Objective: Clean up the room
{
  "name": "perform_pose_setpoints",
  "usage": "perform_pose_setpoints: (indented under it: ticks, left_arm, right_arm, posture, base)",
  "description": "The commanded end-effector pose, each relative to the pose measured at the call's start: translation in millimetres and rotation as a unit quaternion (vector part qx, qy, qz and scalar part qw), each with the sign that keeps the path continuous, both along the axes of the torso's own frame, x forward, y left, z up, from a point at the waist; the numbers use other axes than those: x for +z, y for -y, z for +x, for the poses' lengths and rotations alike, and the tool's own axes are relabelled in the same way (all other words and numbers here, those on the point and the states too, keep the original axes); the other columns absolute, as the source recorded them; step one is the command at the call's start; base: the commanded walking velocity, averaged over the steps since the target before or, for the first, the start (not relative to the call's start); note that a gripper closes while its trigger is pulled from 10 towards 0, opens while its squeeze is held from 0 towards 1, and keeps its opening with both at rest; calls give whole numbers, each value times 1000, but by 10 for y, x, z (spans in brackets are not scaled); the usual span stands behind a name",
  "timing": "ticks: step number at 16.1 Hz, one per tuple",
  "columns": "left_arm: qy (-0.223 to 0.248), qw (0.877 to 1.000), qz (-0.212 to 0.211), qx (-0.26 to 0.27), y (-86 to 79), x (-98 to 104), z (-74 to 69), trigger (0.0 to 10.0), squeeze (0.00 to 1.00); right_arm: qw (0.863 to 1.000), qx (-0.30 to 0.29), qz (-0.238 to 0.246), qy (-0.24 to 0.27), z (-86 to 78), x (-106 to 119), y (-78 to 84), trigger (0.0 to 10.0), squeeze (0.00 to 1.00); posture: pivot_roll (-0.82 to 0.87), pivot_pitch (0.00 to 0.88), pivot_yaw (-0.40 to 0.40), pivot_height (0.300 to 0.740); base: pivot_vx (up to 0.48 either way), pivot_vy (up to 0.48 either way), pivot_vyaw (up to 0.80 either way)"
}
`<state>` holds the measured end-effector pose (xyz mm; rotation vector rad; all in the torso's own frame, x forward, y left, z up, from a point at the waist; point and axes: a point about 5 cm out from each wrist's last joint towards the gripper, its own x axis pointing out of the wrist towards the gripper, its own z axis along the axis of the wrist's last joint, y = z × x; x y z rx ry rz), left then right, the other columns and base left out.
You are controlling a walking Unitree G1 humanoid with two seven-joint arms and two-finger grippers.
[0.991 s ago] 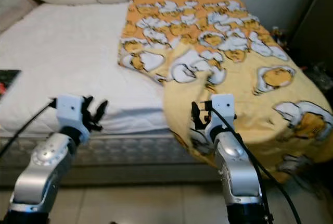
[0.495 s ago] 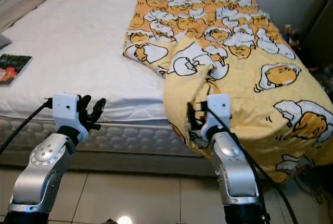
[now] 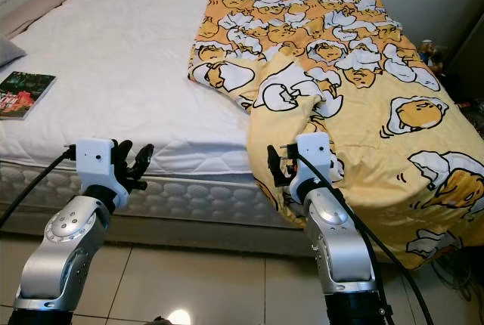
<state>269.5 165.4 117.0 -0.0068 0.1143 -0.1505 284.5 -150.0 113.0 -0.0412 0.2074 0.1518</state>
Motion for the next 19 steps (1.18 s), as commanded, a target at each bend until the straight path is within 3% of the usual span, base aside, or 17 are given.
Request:
perform_pose_setpoints:
  ticks: [1,10,13,17,19]
  left_arm:
    - [-1,1000,-2,-4,10,12,-17,10000,275]
    - [-3,1000,0,-16,10,14,-11,10000,275]
    - [-4,1000,1,-16,14,10,-12,10000,275]
    - [-4,1000,4,-17,10,12,-9,10000,275]
    - [-4,1000,5,-18,5,11,-7,10000,275]
  right_arm:
    - [1000,4,-4,1,1,26,5,10000,0]
    - [1000,-9,-1,-13,-30,-22,18,10000,0]
    - [1000,15,-20,-11,-30,-17,-24,10000,0]
    - [999,27,-25,-10,-13,-22,-78,10000,0]
    - [1000,21,-19,-11,-9,-27,-73,10000,0]
  posture:
    - [-80,0,-16,740]
    - [-87,0,-2,740]
    - [-86,0,-3,740]
    - [-79,0,-6,740]
    - [-80,0,-4,740]
  base:
    - [262,0,0]
    - [312,0,-141]
    - [324,0,0]
    - [321,0,756]
    - [321,0,0]
